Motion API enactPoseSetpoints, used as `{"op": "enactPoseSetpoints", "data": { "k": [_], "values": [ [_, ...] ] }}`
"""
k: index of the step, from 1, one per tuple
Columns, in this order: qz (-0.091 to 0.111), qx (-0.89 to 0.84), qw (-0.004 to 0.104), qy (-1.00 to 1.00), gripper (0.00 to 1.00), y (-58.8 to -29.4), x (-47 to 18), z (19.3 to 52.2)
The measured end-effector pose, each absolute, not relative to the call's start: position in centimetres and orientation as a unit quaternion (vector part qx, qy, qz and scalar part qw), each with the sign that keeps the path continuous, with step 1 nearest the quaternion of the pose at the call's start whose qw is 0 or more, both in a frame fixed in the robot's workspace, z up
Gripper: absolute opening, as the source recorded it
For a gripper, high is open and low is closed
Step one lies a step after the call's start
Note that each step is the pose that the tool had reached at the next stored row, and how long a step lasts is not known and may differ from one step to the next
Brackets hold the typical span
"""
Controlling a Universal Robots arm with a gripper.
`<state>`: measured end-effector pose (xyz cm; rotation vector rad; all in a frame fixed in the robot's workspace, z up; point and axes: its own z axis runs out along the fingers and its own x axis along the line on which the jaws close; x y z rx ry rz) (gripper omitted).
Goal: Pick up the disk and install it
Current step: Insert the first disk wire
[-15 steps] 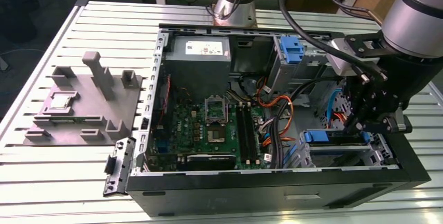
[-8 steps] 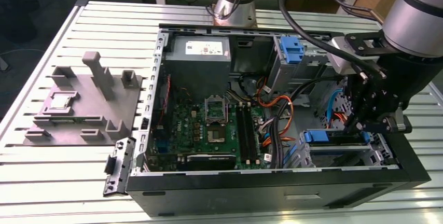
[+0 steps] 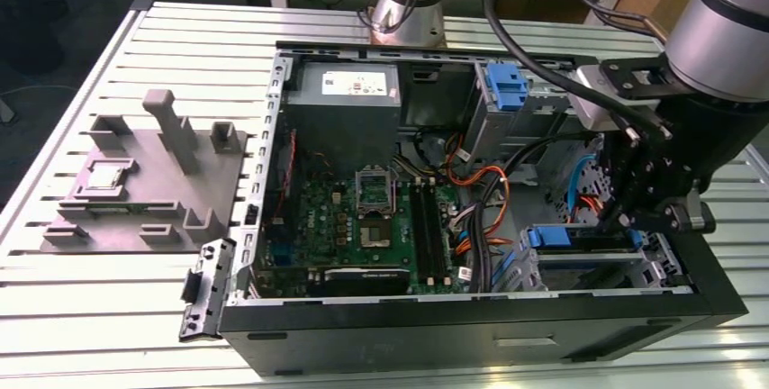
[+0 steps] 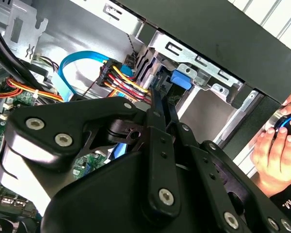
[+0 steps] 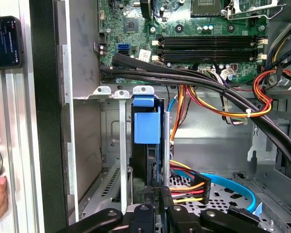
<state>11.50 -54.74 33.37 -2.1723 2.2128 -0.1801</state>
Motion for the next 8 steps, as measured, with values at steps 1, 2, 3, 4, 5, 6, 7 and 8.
{"op": "enactPoseSetpoints", "data": {
  "k": [1, 2, 3, 4, 5, 6, 7, 8],
  "values": [
    [-0.058, -0.699, 0.018, 0.712, 0.17, -54.76, 11.50, 33.37],
    [-0.058, -0.699, 0.018, 0.712, 0.17, -54.76, 11.50, 33.37],
    [-0.058, -0.699, 0.018, 0.712, 0.17, -54.76, 11.50, 33.36],
    [-0.058, -0.699, 0.018, 0.712, 0.17, -54.77, 11.51, 33.33],
    [-0.058, -0.699, 0.018, 0.712, 0.17, -54.78, 11.51, 33.32],
    [-0.058, -0.699, 0.018, 0.712, 0.17, -54.78, 11.51, 33.29],
    [-0.058, -0.699, 0.018, 0.712, 0.17, -54.78, 11.51, 33.28],
    [-0.058, -0.699, 0.018, 0.712, 0.17, -54.78, 11.51, 33.26]
  ]
}}
